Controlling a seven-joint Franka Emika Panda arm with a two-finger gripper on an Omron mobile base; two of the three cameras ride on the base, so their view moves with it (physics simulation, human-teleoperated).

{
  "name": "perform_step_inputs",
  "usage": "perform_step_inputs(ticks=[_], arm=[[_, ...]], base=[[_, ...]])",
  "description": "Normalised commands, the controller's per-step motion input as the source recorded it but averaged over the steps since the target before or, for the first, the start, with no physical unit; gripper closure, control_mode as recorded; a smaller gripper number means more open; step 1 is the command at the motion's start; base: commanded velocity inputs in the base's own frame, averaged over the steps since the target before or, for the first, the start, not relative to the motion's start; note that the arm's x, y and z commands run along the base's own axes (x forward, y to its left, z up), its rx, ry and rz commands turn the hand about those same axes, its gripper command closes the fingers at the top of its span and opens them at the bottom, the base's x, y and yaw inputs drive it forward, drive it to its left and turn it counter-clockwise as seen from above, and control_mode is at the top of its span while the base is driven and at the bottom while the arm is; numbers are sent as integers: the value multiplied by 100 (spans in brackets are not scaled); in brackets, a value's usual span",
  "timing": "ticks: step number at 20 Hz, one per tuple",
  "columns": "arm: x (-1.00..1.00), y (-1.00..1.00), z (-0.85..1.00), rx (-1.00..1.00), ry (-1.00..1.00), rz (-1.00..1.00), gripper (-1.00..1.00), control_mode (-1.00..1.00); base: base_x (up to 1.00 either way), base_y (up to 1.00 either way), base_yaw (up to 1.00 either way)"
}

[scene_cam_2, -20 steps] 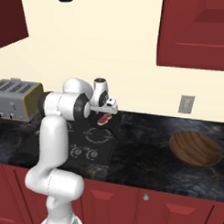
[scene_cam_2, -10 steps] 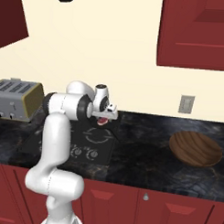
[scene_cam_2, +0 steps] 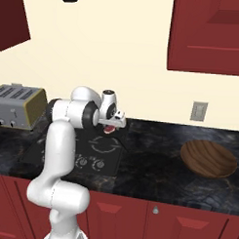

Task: Place one of the steaks on the plate and the other in the bowl. Then place the bowl in the fridge.

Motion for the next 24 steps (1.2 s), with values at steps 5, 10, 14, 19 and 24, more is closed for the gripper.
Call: perform_step_inputs(ticks=[5, 10, 14, 19, 24], arm=[[0, 0, -9, 0, 0, 0, 100, -100], [-2, 1, 2, 0, 0, 0, 100, -100], [-61, -4, 81, 0, 0, -2, 100, -100], [-100, 8, 80, 0, 3, -2, 100, -100], [-100, 1, 46, 0, 0, 0, 100, -100]], base=[[0, 0, 0], [0, 0, 0], [0, 0, 0], [0, 0, 0], [0, 0, 0]])
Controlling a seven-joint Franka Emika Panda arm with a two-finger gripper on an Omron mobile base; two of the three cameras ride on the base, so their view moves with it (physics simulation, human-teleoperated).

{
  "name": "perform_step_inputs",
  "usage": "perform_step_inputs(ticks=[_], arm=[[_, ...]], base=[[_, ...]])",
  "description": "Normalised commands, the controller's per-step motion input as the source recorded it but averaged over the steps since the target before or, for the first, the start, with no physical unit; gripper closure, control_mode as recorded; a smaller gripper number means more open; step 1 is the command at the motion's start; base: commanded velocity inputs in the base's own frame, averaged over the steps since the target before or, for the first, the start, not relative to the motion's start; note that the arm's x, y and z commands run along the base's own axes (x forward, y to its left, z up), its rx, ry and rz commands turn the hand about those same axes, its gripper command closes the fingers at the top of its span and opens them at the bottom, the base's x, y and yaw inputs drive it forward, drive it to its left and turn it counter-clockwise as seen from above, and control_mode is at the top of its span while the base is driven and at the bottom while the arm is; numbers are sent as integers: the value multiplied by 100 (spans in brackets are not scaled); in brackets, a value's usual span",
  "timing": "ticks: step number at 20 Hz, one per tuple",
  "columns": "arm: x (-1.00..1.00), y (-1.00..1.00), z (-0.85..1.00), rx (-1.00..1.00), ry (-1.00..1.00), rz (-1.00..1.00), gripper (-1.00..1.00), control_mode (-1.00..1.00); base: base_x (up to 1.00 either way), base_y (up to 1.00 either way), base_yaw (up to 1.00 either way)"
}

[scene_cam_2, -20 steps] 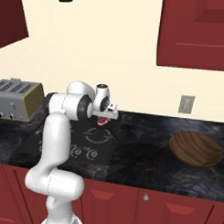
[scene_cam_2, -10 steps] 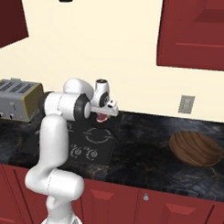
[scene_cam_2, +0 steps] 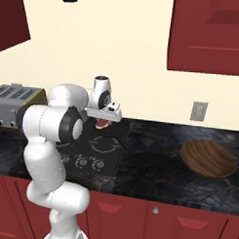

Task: Place one of the steaks on the plate and the other in the bowl. Then place the bowl in the fridge.

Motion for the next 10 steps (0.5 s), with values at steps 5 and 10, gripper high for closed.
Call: perform_step_inputs(ticks=[5, 10], arm=[[-100, 0, 26, 0, -2, 0, 100, -100], [-100, 0, 17, 0, -1, 0, 100, -100]], base=[[0, 0, 0], [0, 0, 0]])
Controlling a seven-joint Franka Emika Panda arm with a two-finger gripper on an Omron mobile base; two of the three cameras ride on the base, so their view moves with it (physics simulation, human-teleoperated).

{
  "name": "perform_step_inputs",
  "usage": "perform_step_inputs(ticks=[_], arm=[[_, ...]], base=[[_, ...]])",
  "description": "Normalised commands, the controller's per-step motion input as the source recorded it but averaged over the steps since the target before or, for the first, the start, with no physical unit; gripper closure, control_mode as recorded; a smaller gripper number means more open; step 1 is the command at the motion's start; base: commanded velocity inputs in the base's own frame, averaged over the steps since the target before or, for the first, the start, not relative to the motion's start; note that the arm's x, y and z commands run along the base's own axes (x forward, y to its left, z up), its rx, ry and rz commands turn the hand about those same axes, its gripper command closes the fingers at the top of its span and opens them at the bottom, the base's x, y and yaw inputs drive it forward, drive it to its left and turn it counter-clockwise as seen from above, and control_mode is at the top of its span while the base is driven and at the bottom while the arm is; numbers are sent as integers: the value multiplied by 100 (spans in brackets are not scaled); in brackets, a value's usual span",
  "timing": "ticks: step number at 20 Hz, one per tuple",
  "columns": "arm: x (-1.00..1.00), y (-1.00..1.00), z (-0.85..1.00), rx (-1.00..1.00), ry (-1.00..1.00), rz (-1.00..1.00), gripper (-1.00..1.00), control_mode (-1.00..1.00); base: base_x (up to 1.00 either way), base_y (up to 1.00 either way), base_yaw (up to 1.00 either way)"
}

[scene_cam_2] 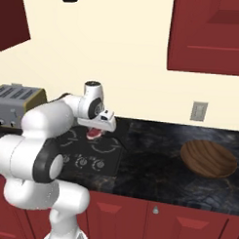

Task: Place one of the steaks on the plate and the other in the bowl. Then place the bowl in the fridge.

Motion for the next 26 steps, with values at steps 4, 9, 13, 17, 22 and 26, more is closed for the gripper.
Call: perform_step_inputs(ticks=[4, 9, 13, 17, 22, 26], arm=[[-99, 17, 6, 0, 1, 3, 100, -100], [-37, 6, -3, 0, 1, 3, 100, -100], [1, 0, 0, 0, 0, 0, 100, -100], [28, -5, -7, 0, -2, 4, 100, 100], [0, 0, 0, 0, 0, 0, 100, 100], [0, 0, 0, 0, 0, 0, 100, 100]], base=[[0, 0, 0], [0, 0, 0], [0, 0, 0], [14, -14, 4], [8, -93, 7], [0, -98, 0]])
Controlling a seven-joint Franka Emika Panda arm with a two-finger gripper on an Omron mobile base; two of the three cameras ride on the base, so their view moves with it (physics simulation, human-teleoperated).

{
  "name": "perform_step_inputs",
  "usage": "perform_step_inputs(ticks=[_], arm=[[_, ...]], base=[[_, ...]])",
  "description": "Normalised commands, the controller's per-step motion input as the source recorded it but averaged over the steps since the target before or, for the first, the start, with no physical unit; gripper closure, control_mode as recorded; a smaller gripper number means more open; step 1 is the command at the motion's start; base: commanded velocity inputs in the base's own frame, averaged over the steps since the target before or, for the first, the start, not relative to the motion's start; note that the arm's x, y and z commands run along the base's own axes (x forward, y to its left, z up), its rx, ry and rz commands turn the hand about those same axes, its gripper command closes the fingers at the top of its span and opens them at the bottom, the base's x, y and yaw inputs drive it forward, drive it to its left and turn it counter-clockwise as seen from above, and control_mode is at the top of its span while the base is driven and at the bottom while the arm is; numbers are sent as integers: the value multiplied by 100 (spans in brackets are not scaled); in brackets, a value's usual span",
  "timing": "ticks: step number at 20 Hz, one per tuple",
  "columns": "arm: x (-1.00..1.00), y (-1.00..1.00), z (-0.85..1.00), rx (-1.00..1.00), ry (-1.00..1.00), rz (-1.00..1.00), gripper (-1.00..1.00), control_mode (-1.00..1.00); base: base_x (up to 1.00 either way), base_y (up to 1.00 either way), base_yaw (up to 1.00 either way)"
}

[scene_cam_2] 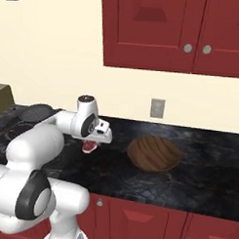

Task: Place one of the steaks on the plate and the other in the bowl. Then place the bowl in the fridge.

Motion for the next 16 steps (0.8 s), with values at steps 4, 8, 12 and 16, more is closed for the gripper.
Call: perform_step_inputs(ticks=[4, 8, 12, 16], arm=[[0, 0, 0, 0, 0, 0, 100, 100], [0, 0, 0, 0, 0, 0, 100, 100], [0, -28, 0, 1, 0, -1, 100, -100], [19, -6, 0, 0, 23, -2, 100, -100]], base=[[0, -89, 0], [0, -70, 0], [0, -12, 0], [0, 0, 0]])
